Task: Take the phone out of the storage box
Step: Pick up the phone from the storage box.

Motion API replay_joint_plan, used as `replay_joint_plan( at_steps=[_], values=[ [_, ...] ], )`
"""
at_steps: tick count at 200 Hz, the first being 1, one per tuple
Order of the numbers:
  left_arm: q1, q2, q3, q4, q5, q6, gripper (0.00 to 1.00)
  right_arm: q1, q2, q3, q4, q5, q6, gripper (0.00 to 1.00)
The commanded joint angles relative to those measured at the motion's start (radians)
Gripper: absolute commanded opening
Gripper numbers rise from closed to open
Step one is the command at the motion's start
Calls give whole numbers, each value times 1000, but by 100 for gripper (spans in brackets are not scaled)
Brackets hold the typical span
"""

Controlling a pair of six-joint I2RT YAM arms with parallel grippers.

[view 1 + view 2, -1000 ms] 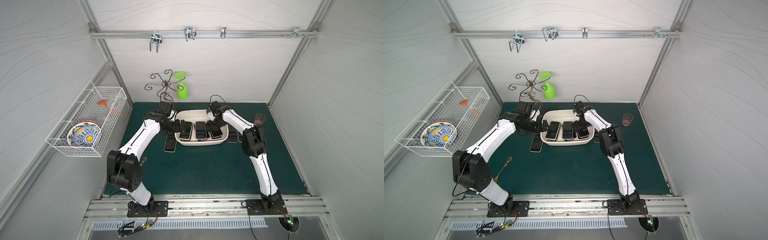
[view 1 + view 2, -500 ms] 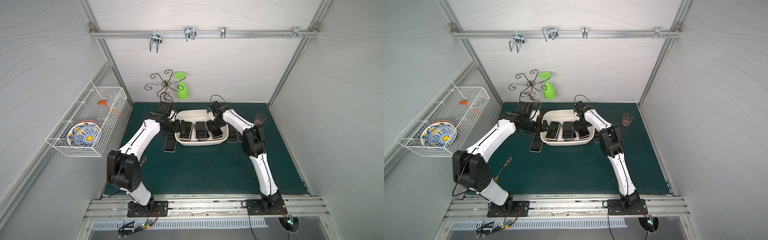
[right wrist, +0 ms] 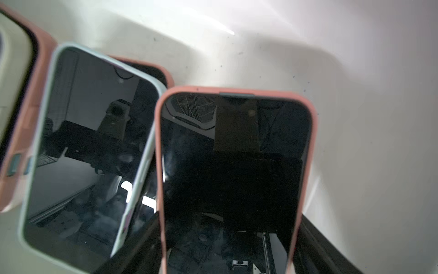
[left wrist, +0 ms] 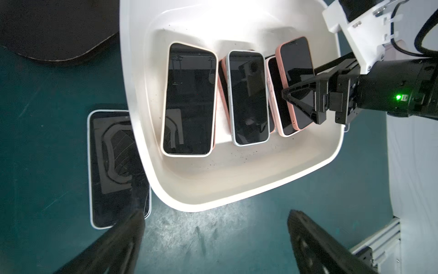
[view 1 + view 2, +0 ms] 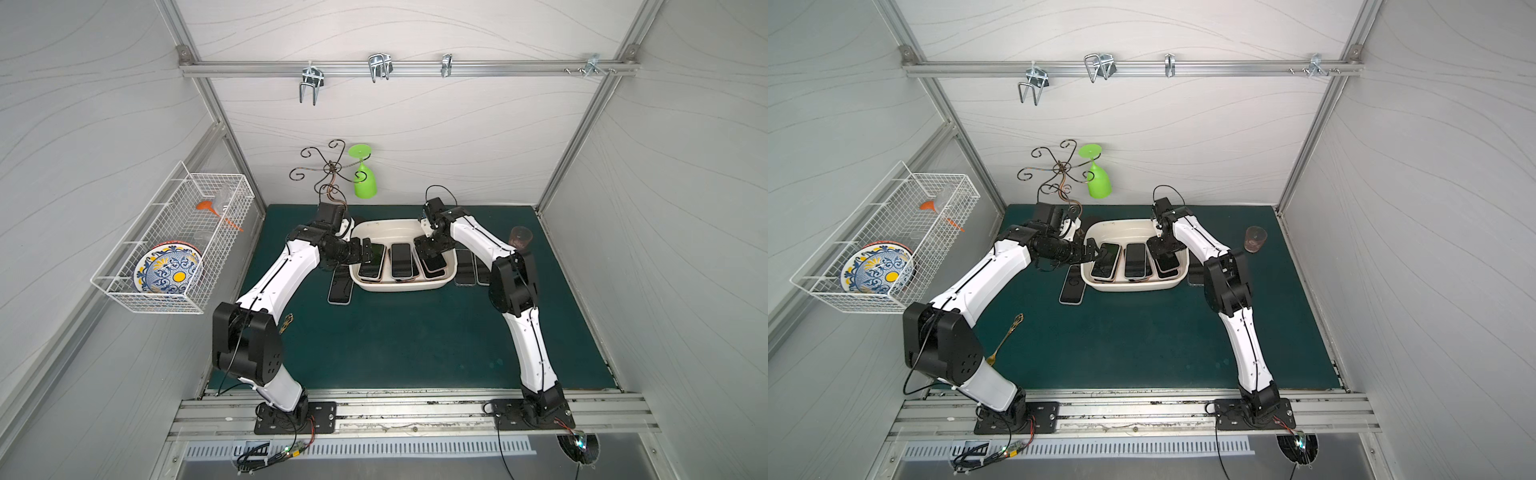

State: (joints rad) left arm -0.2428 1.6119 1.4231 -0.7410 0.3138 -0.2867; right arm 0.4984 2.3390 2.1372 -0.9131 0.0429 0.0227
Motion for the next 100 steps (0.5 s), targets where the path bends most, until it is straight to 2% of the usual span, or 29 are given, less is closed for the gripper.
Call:
replay_joint_plan(
  at_steps=[1, 47, 74, 100],
  values=[
    [5, -30, -5, 107, 110, -63, 99, -8, -133, 11, 30, -63, 38, 0],
    [-14, -102, -197, 499, 303, -335, 99, -24, -191, 39, 4, -206, 116, 0],
    [-103, -109, -256, 651, 269, -392, 99, -22, -213, 38, -8, -310, 167, 0],
    [-183, -78, -280, 761, 218, -439, 99, -3, -239, 28, -23, -342, 200, 0]
  ],
)
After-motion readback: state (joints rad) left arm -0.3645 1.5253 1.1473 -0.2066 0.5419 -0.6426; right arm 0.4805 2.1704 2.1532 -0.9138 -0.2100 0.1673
